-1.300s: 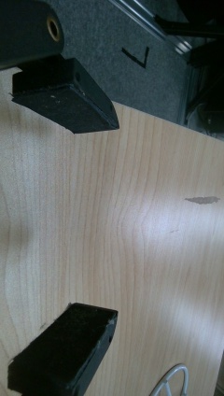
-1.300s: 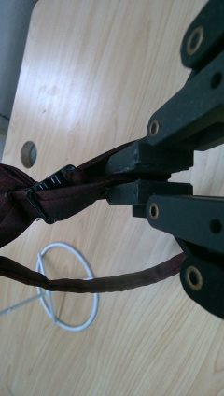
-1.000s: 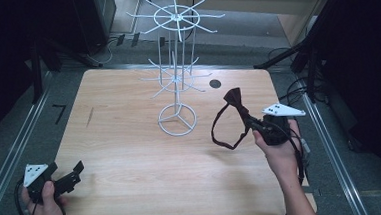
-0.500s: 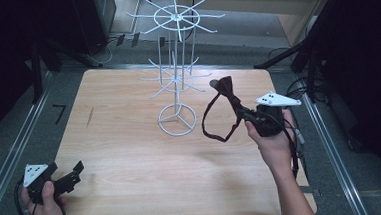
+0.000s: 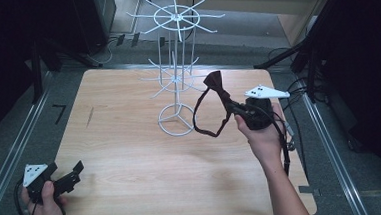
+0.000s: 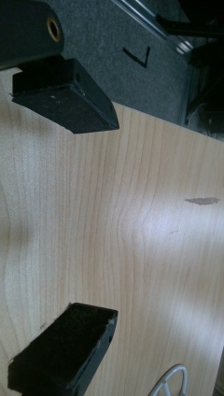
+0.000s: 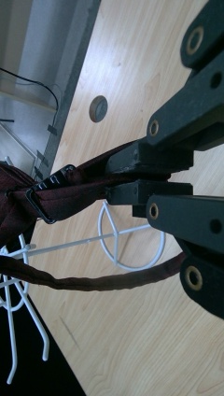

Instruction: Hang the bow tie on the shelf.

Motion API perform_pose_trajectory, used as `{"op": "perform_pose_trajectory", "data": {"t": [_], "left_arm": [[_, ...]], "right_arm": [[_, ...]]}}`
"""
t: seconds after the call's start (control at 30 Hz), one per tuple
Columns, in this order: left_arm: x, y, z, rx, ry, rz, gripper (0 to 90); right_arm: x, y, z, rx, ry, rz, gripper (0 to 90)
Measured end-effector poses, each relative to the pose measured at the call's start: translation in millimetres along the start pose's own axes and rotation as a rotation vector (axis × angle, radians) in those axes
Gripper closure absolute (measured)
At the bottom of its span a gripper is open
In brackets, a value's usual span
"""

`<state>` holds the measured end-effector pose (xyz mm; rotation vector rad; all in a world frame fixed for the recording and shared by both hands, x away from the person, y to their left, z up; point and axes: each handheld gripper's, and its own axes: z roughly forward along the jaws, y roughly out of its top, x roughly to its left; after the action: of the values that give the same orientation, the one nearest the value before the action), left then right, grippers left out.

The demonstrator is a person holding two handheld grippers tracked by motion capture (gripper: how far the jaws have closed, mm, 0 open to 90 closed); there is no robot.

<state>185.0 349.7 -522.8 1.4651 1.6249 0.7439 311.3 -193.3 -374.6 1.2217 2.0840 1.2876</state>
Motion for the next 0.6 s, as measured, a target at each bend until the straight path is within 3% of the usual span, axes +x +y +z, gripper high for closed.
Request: {"op": "perform_pose_trajectory", "data": {"t": [0.6], "left_arm": [[-0.1,0.0,0.2,0.001,-0.002,0.001,9.4]], "right_arm": [[6.1,-6.4,35.0,0.039,0.025,0.045,86.7]]}}
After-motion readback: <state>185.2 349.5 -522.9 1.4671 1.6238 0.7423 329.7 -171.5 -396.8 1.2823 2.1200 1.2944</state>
